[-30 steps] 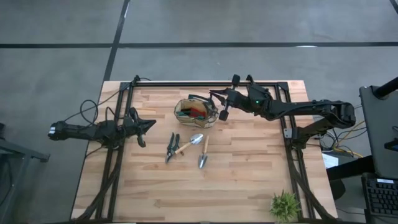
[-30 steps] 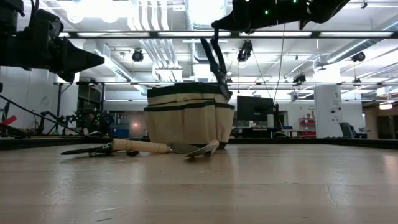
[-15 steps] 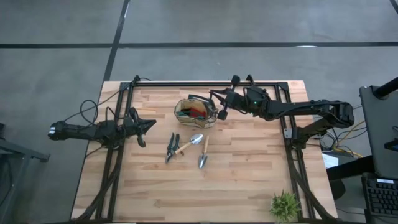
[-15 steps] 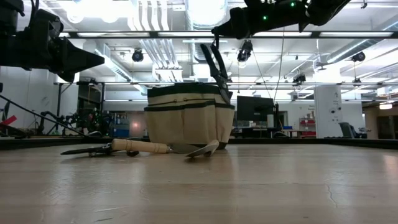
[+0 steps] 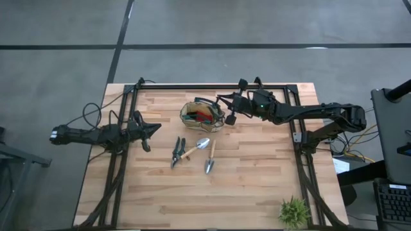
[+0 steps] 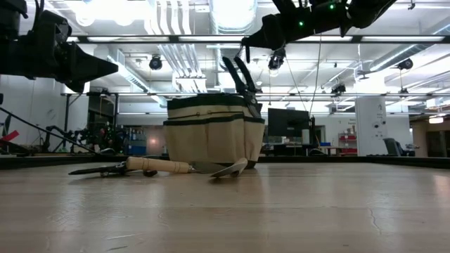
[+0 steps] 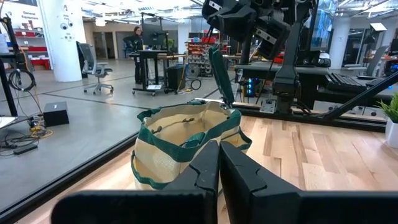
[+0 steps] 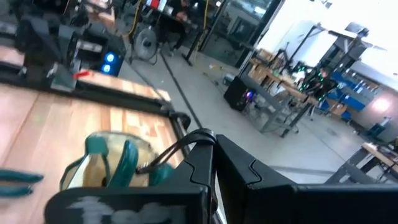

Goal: Pick & Place Garden tools in Gardening bag
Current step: Put the right shear scissors into the gardening bag, then put the right trowel into the gardening bag

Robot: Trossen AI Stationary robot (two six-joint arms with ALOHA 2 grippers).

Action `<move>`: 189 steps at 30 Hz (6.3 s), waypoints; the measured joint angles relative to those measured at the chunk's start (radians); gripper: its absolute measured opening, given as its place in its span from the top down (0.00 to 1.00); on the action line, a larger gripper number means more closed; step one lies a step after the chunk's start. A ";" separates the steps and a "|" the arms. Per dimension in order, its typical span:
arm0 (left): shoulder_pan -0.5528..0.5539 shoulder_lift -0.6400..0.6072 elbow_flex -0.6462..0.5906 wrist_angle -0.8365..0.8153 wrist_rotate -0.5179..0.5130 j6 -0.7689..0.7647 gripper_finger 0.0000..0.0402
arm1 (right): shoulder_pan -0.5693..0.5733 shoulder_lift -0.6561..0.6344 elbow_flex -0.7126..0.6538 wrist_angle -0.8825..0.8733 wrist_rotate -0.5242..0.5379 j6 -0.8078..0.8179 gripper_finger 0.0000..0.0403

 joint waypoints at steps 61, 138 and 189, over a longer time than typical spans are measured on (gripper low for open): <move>0.000 0.000 0.000 0.000 0.000 0.000 0.96 | -0.090 -0.147 0.001 -0.614 0.006 0.184 0.98; 0.000 0.000 0.000 0.000 0.000 0.000 0.96 | 0.576 0.587 0.352 -0.724 0.212 -0.029 0.58; 0.000 0.000 0.000 0.000 0.000 0.000 0.96 | 0.516 0.717 0.375 -0.541 0.174 -0.150 0.79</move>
